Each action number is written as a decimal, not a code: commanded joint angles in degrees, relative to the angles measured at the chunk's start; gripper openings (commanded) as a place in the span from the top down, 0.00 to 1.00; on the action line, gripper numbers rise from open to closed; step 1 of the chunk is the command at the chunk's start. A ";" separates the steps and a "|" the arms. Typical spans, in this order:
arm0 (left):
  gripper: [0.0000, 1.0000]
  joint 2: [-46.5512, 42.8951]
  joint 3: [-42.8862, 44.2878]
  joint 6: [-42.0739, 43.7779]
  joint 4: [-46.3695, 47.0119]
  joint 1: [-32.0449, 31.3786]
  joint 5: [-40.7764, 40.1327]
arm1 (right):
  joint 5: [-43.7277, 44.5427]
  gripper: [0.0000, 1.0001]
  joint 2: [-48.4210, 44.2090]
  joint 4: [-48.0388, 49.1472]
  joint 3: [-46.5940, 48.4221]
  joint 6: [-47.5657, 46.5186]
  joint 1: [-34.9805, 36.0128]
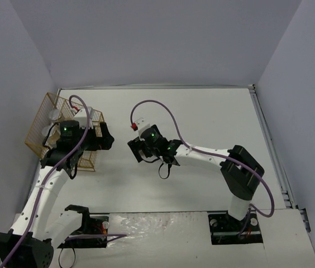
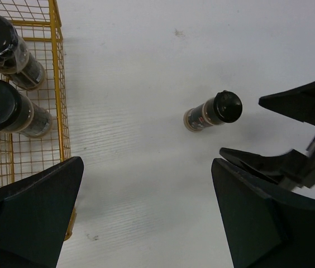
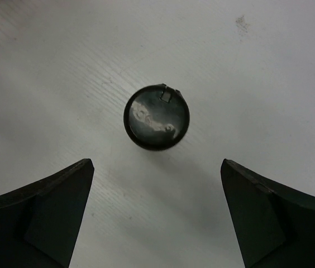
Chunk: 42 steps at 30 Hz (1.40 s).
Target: Organize the condiment bottles
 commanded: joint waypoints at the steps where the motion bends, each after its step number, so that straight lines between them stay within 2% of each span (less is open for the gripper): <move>1: 0.03 1.84 3.54 -5.06 3.96 -1.10 0.71 | 3.28 0.04 -12.09 -1.65 -2.11 -0.63 0.26; 3: 0.03 2.86 4.67 -6.27 3.56 -2.62 -0.80 | 4.99 0.00 -15.52 -2.85 -4.58 -0.60 0.24; 8: 0.03 8.91 7.27 -10.08 4.88 -14.54 -12.72 | 12.72 0.00 -29.03 -7.51 -13.86 2.49 -1.42; 11: 0.03 12.69 8.93 -12.47 6.60 -20.65 -18.51 | 15.47 0.00 -36.31 -9.24 -19.10 5.57 -4.48; 17: 0.03 22.07 13.42 -15.50 7.82 -28.38 -26.50 | 17.09 0.00 -50.67 -11.16 -26.61 11.98 -10.38; 24: 0.03 31.84 17.65 -21.64 4.50 -31.52 -33.58 | 18.75 0.00 -57.11 -14.21 -28.82 12.89 -11.34; 28: 0.10 35.14 18.64 -23.62 4.06 -32.60 -34.63 | 18.49 0.00 -56.95 -14.32 -29.14 12.93 -11.43; 33: 0.23 38.62 19.87 -24.53 3.54 -33.48 -35.44 | 18.21 0.00 -57.14 -14.32 -29.78 13.08 -11.52; 40: 0.66 38.62 19.76 -24.99 2.33 -33.72 -36.28 | 18.26 0.00 -59.33 -14.32 -30.80 12.99 -11.61; 42: 0.75 37.81 19.70 -25.12 1.27 -33.81 -36.46 | 18.36 0.00 -59.57 -14.38 -30.92 12.99 -11.61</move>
